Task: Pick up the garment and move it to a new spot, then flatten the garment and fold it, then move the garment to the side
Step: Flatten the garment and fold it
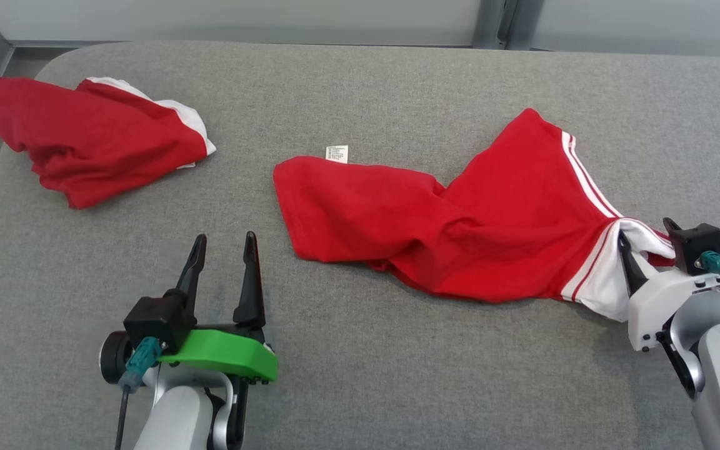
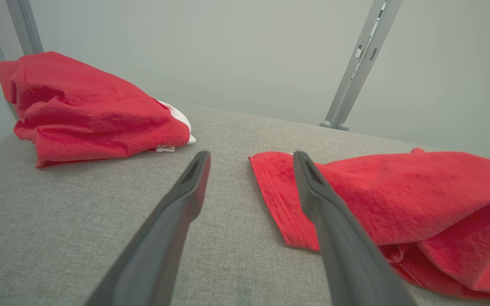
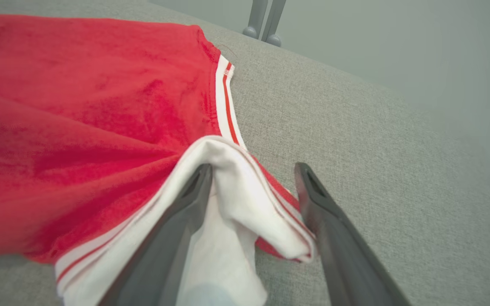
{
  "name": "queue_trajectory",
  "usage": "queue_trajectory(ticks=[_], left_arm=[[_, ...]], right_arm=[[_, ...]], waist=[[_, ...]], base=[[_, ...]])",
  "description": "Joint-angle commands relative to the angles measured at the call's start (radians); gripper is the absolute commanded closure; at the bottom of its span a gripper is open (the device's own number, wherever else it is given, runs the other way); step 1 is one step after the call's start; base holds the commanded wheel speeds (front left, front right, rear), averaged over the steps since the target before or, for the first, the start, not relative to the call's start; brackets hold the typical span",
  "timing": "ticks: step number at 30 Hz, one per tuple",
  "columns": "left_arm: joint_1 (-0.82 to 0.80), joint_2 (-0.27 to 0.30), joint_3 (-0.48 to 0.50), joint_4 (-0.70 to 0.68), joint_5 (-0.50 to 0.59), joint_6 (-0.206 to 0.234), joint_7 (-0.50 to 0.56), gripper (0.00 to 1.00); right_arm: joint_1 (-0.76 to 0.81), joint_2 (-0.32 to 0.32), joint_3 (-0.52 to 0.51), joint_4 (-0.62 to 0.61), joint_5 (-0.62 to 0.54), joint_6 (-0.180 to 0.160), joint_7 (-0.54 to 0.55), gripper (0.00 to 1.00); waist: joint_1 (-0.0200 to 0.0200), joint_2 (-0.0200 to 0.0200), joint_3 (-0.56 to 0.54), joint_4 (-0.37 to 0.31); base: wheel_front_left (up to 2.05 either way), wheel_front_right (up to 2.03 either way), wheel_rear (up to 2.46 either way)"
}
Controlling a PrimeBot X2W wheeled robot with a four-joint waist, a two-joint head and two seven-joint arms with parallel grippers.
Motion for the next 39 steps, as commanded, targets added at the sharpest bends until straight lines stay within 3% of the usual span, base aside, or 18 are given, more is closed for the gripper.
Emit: queue_trajectory(ticks=[1,9,20,29,39], left_arm=[[0.008,0.003,0.003,0.004,0.005,-0.003,-0.003,0.00],[0.020,0.003,-0.001,0.013,0.013,-0.013,-0.003,0.00],[0.039,0.006,-0.018,0.102,0.009,-0.041,-0.003,0.00],[-0.016,0.047,-0.093,0.216,0.088,-0.057,0.020,0.00],[-0.178,0.091,-0.129,0.444,0.169,-0.018,0.029,0.00]], right_arm=[[-0.009,-0.006,-0.009,0.008,-0.015,-0.002,-0.014,0.00],[0.016,0.027,-0.074,0.006,0.006,-0.002,-0.073,0.00],[0.122,0.074,-0.151,-0.104,0.024,-0.002,-0.088,0.00],[0.151,0.114,-0.119,-0.197,0.044,-0.002,-0.095,0.00],[0.113,0.141,-0.063,-0.239,0.057,-0.002,-0.113,0.00]], waist=[[0.0000,0.0000,-0.008,-0.013],[0.0000,0.0000,-0.023,-0.075],[0.0000,0.0000,-0.043,-0.165],[0.0000,0.0000,-0.043,-0.210],[0.0000,0.0000,0.011,-0.269]], base=[[0.00,0.00,0.00],[0.00,0.00,0.00],[0.00,0.00,0.00],[0.00,0.00,0.00],[0.00,0.00,0.00]])
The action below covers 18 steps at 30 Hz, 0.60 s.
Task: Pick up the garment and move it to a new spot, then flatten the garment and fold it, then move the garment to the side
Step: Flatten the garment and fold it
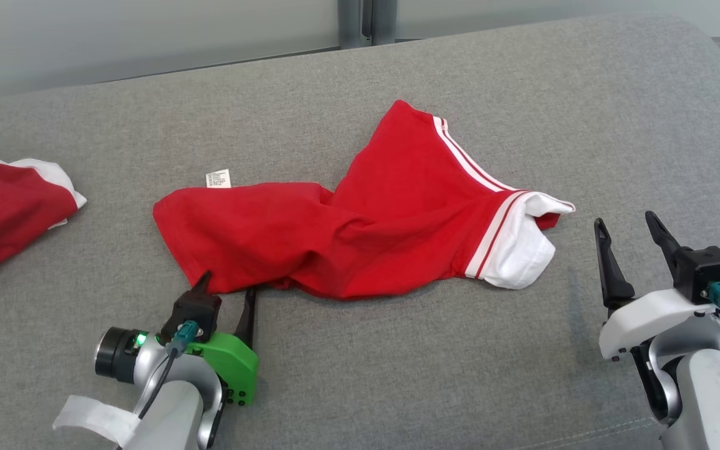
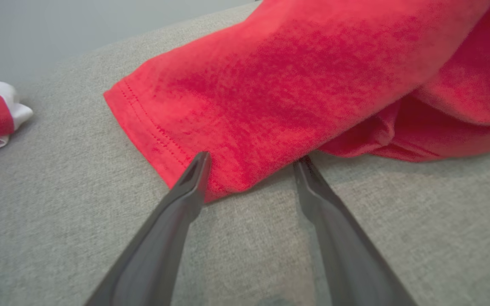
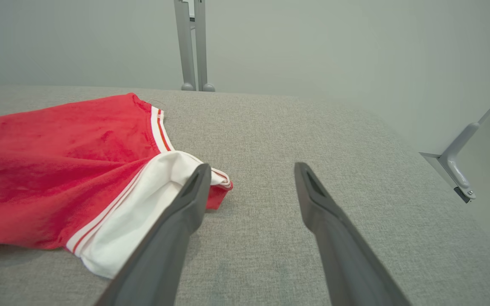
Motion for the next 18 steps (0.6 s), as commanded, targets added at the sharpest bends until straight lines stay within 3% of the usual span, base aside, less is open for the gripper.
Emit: queue_trajectory(ticks=[1,3,4,6,12,18], left_arm=[[-0.038,0.008,0.003,0.027,0.007,0.010,-0.009,0.00],[-0.062,0.013,0.000,0.064,0.013,0.007,-0.014,0.00],[-0.074,0.014,0.004,0.076,0.008,0.004,-0.019,0.53],[-0.093,0.010,0.017,0.087,-0.011,-0.006,-0.026,1.00],[-0.089,0.024,0.054,0.028,-0.046,-0.022,-0.038,1.00],[-0.080,0.052,0.083,-0.108,-0.058,-0.007,-0.038,1.00]], right_arm=[[-0.013,0.002,0.004,-0.006,0.004,-0.001,-0.011,0.00],[-0.020,0.007,0.008,-0.003,0.005,-0.001,-0.019,0.00],[-0.024,0.010,0.009,-0.002,0.006,-0.001,-0.022,0.00],[-0.027,0.013,0.009,0.002,0.006,-0.001,-0.029,0.00],[-0.011,0.022,-0.019,0.016,-0.001,-0.001,-0.048,0.00],[-0.009,0.031,-0.026,0.026,-0.006,-0.001,-0.058,0.00]], waist=[[0.0000,0.0000,0.023,-0.020],[0.0000,0.0000,0.031,-0.026],[0.0000,0.0000,0.035,-0.029],[0.0000,0.0000,0.038,-0.031],[0.0000,0.0000,0.032,-0.010],[0.0000,0.0000,0.013,0.033]], base=[[0.00,0.00,0.00],[0.00,0.00,0.00],[0.00,0.00,0.00],[0.00,0.00,0.00],[0.00,0.00,0.00],[0.00,0.00,0.00]])
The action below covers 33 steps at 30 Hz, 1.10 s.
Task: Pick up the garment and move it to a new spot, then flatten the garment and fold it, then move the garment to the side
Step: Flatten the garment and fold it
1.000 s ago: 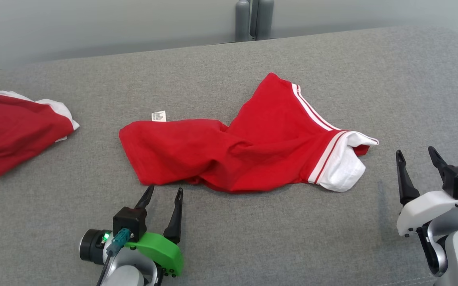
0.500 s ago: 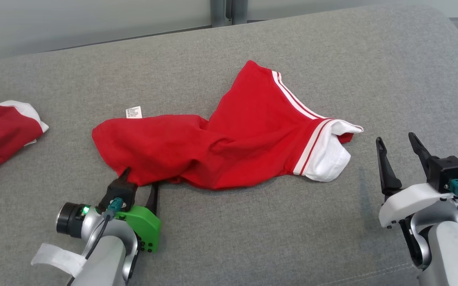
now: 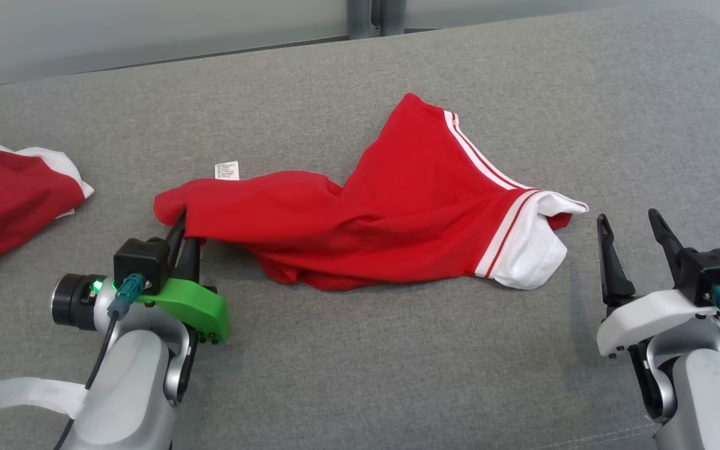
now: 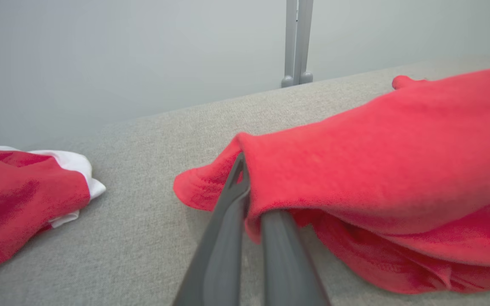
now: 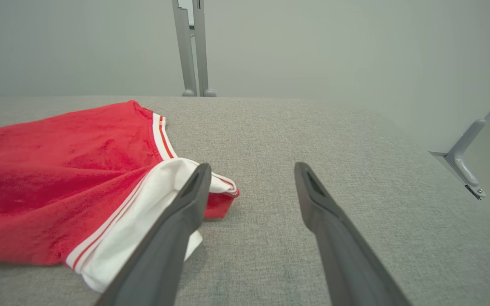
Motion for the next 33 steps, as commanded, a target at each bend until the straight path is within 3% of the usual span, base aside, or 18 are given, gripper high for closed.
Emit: queue_trajectory(ticks=[1,11,19,23,29,30,32,33], left_arm=[[0.001,0.019,0.006,-0.039,0.000,0.008,0.005,1.00],[-0.150,0.068,-0.025,-0.136,0.037,-0.007,0.160,1.00],[-0.333,0.074,-0.059,0.017,0.067,-0.030,0.245,1.00],[-0.417,0.060,-0.077,0.127,0.083,-0.035,0.216,1.00],[-0.502,0.026,-0.125,0.236,0.115,-0.047,0.158,1.00],[-0.511,0.020,-0.132,0.254,0.119,-0.052,0.155,0.80],[-0.524,0.010,-0.143,0.290,0.121,-0.061,0.148,0.00],[-0.528,0.006,-0.144,0.306,0.114,-0.066,0.145,0.00]], right_arm=[[0.006,0.003,0.004,0.004,-0.006,-0.001,-0.006,0.00],[-0.042,0.014,0.051,0.014,0.006,-0.001,-0.010,0.00],[-0.093,0.030,0.086,0.045,0.020,-0.001,-0.037,0.00],[-0.113,0.037,0.083,0.075,0.024,-0.001,-0.061,0.00],[-0.129,0.041,0.083,0.106,0.026,-0.001,-0.082,0.00],[-0.135,0.042,0.086,0.111,0.026,-0.001,-0.083,0.00],[-0.143,0.043,0.094,0.121,0.029,-0.001,-0.088,0.00],[-0.143,0.043,0.096,0.126,0.030,-0.001,-0.090,0.00]], waist=[[0.0000,0.0000,-0.015,0.025],[0.0000,0.0000,0.023,-0.007],[0.0000,0.0000,0.105,-0.120],[0.0000,0.0000,0.144,-0.172],[0.0000,0.0000,0.168,-0.188],[0.0000,0.0000,0.169,-0.186],[0.0000,0.0000,0.169,-0.180],[0.0000,0.0000,0.167,-0.175]], base=[[0.00,0.00,0.00],[0.00,0.00,0.00],[0.00,0.00,0.00],[0.00,0.00,0.00],[0.00,0.00,0.00],[0.00,0.00,0.00],[0.00,0.00,0.00],[0.00,0.00,0.00]])
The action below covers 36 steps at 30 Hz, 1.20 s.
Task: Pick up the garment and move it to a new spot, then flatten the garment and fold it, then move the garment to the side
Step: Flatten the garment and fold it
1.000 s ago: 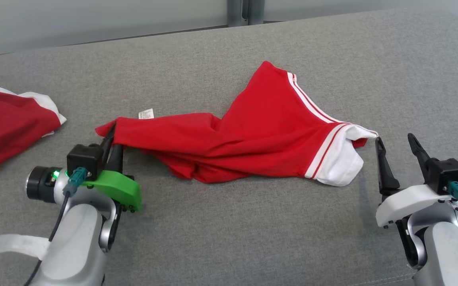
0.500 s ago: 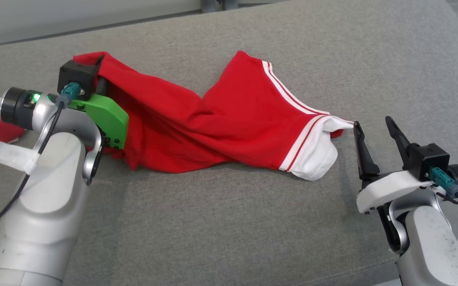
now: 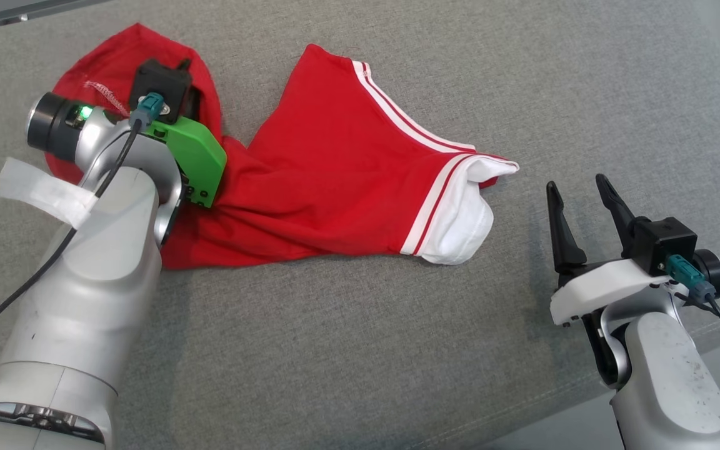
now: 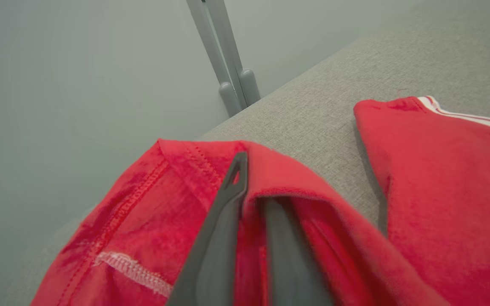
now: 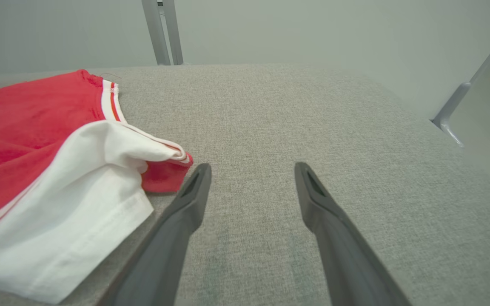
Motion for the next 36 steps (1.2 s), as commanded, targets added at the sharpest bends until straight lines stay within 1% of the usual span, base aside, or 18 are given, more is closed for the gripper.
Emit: queue_trajectory(ticks=[1,5,11,15,19,22,27,31,33,36], left_arm=[[-0.015,0.003,-0.002,0.017,-0.004,-0.009,-0.008,0.00],[-0.015,-0.002,0.001,0.056,-0.024,-0.017,-0.037,0.00],[0.044,-0.022,0.024,0.080,-0.076,-0.028,-0.078,0.00],[0.098,-0.043,0.054,0.062,-0.136,-0.042,-0.099,0.00],[0.177,-0.065,0.079,0.017,-0.210,-0.057,-0.109,0.00],[0.219,-0.072,0.080,-0.014,-0.239,-0.063,-0.102,0.00],[0.317,-0.078,0.053,-0.092,-0.289,-0.071,-0.056,0.00],[0.369,-0.070,0.035,-0.135,-0.318,-0.071,-0.002,0.00],[0.395,-0.064,0.019,-0.162,-0.340,-0.072,0.045,0.00],[0.415,-0.054,0.012,-0.193,-0.363,-0.073,0.069,0.00]], right_arm=[[-0.010,0.000,0.001,0.006,0.007,-0.001,-0.008,0.00],[-0.003,0.000,-0.013,0.022,0.000,-0.001,-0.014,0.00],[0.033,0.000,-0.044,0.041,-0.015,-0.001,-0.018,0.00],[0.051,0.000,-0.048,0.042,-0.017,-0.001,-0.012,0.00],[0.072,-0.001,-0.052,0.037,-0.017,-0.001,-0.003,0.00],[0.079,-0.001,-0.054,0.031,-0.016,-0.001,0.003,0.00],[0.099,0.000,-0.058,0.012,-0.020,-0.001,0.016,0.00],[0.111,0.000,-0.064,-0.008,-0.029,-0.001,0.030,0.00],[0.114,0.000,-0.068,-0.022,-0.030,-0.001,0.035,0.00],[0.122,0.000,-0.072,-0.030,-0.028,-0.001,0.037,0.00]], waist=[[0.0000,0.0000,-0.003,0.010],[0.0000,0.0000,-0.032,0.052],[0.0000,0.0000,-0.102,0.144],[0.0000,0.0000,-0.147,0.197],[0.0000,0.0000,-0.181,0.232],[0.0000,0.0000,-0.192,0.243],[0.0000,0.0000,-0.203,0.250],[0.0000,0.0000,-0.199,0.235],[0.0000,0.0000,-0.193,0.221],[0.0000,0.0000,-0.188,0.210]], base=[[0.00,0.00,0.00],[0.00,0.00,0.00],[0.00,0.00,0.00],[0.00,0.00,0.00],[0.00,0.00,0.00],[0.00,0.00,0.00],[0.00,0.00,0.00],[0.00,0.00,0.00],[0.00,0.00,0.00],[0.00,0.00,0.00]])
